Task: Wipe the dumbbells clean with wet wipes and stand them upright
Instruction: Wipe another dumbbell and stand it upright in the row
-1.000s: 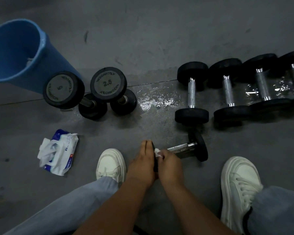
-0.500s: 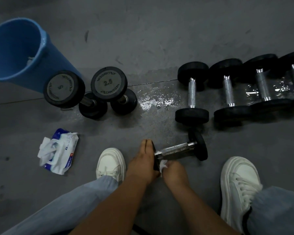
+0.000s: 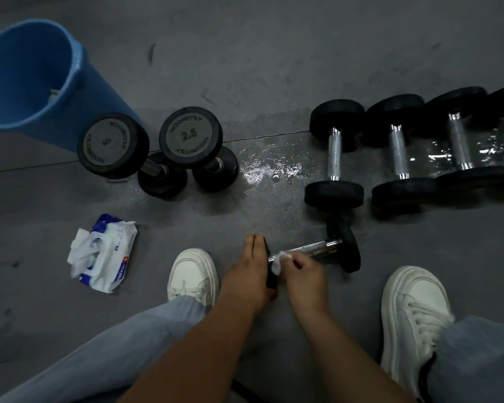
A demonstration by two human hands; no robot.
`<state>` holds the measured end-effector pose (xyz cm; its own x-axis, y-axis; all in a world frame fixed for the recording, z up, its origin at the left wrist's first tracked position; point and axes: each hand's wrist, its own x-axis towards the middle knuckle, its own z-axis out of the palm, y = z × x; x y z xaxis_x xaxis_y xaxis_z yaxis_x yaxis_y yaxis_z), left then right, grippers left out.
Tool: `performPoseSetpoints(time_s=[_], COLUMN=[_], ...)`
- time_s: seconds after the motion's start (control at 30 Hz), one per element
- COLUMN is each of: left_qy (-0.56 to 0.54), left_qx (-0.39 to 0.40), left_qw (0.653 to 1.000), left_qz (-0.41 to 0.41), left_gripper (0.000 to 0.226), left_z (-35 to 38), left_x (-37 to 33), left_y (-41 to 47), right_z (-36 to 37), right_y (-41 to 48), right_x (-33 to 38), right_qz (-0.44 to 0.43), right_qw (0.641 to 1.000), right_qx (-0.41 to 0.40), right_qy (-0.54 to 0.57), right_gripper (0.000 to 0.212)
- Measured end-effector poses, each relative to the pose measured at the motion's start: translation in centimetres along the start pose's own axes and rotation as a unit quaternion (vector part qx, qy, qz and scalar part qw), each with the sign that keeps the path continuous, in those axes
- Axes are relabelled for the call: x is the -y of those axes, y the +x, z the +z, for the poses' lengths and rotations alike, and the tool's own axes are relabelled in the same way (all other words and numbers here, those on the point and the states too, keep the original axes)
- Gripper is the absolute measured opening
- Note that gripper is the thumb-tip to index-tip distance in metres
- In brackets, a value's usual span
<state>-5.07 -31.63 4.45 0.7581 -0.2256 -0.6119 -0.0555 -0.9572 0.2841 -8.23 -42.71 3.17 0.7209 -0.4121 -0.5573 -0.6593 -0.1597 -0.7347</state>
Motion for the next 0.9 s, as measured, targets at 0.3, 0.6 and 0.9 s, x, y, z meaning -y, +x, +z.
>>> performPoseSetpoints(time_s=[0.3,0.6,0.9], left_qy=[-0.027,-0.021,-0.010], left_qx=[-0.014,-0.013,0.002], left_qw=[0.999,1.000,1.000], left_qz=[0.019,0.007,0.002], left_gripper=[0.111,0.114,0.117], left_z=[0.1,0.2,-0.4], left_x=[0.0,-0.1,-0.1], left_y=[-0.2,-0.2,-0.3], right_z=[0.4,0.3,-0.2], right_y=[1.5,0.6,0.4], right_x=[3.3,1.6,0.0], right_qz=[-0.111,0.043,0.209], right_qw=[0.981,0.982,0.962], right_qx=[0.056,0.050,0.173], right_qy=[-0.145,-0.176,0.018], right_gripper=[0.020,0.016,0.015])
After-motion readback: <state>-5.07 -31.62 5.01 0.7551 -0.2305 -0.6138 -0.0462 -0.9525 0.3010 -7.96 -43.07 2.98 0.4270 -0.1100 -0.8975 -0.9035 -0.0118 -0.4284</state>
